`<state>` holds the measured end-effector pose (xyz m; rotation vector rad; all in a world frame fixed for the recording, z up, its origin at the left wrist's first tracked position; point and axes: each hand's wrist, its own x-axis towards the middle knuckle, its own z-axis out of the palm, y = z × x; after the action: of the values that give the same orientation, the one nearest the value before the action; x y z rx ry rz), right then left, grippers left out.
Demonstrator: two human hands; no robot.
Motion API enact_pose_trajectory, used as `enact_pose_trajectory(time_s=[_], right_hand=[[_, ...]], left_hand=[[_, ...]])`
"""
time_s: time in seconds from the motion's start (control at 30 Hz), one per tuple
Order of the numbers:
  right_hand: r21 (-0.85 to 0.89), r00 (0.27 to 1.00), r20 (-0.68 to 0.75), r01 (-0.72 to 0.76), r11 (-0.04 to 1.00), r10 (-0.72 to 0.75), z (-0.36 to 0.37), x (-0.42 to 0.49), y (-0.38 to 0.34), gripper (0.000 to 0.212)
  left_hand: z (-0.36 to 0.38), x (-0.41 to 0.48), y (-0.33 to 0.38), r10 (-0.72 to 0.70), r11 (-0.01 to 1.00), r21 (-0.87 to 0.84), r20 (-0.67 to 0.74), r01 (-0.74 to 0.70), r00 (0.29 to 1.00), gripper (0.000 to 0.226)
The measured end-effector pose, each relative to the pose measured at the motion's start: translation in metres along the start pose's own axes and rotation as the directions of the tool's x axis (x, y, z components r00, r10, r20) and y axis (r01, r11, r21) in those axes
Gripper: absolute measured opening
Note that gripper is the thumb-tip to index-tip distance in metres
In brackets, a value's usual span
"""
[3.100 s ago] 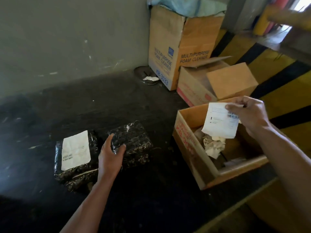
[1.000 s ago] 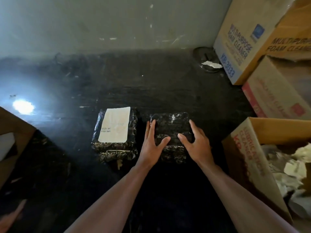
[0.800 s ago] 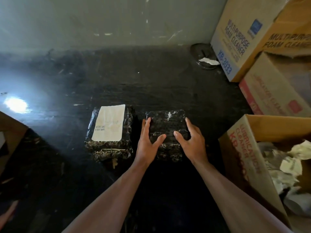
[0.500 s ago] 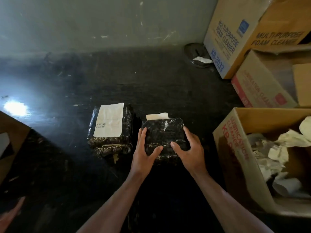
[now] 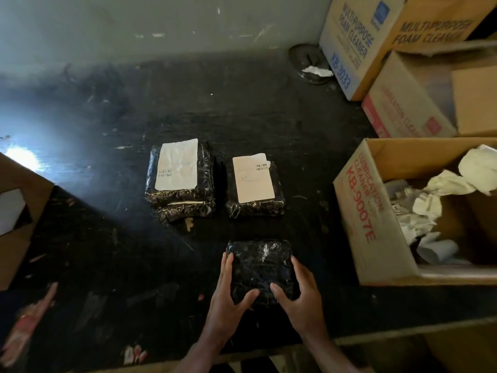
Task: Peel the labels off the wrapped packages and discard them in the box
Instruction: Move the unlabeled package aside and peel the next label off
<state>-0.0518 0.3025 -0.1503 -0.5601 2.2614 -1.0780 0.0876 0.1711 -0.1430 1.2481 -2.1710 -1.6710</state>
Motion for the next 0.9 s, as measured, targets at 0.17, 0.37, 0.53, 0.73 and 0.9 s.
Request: enact_pose_trajectory(time_s=[0.17,0.37,0.53,0.73,0.9], right_hand=[[-0.034,1.000,0.007,0.004,0.999,-0.004,0.001,0.002,0.005,0.086],[-0.043,1.000,-0.004,0.010,0.999,-0.011,0.002,0.002,0.006,0.086],[-0.025,1.000,0.001,0.015,1.000,-0.015,-0.003,0.003,0.003,0.084],[-0.020,0.999,-0.031,0.033,0.999,-0.034,-0.011,0.015,-0.006,0.081],[-0.039,0.997,-0.039,0.059,0.998,-0.060,-0.011,0.033,-0.024,0.082]], left_hand=[[0.003,0.001,-0.005,0.013,1.000,0.024,-0.017,-0.012,1.000,0.100],[0.002,0.001,-0.005,0.025,1.000,0.002,-0.017,-0.024,1.000,0.101],[0.000,0.001,-0.004,0.039,0.999,0.005,-0.043,-0.039,0.998,0.100],[-0.012,0.021,0.018,0.014,0.999,-0.042,-0.192,-0.023,0.981,0.091],[-0.017,0.045,0.045,-0.017,0.992,-0.128,-0.226,-0.012,0.974,0.085]])
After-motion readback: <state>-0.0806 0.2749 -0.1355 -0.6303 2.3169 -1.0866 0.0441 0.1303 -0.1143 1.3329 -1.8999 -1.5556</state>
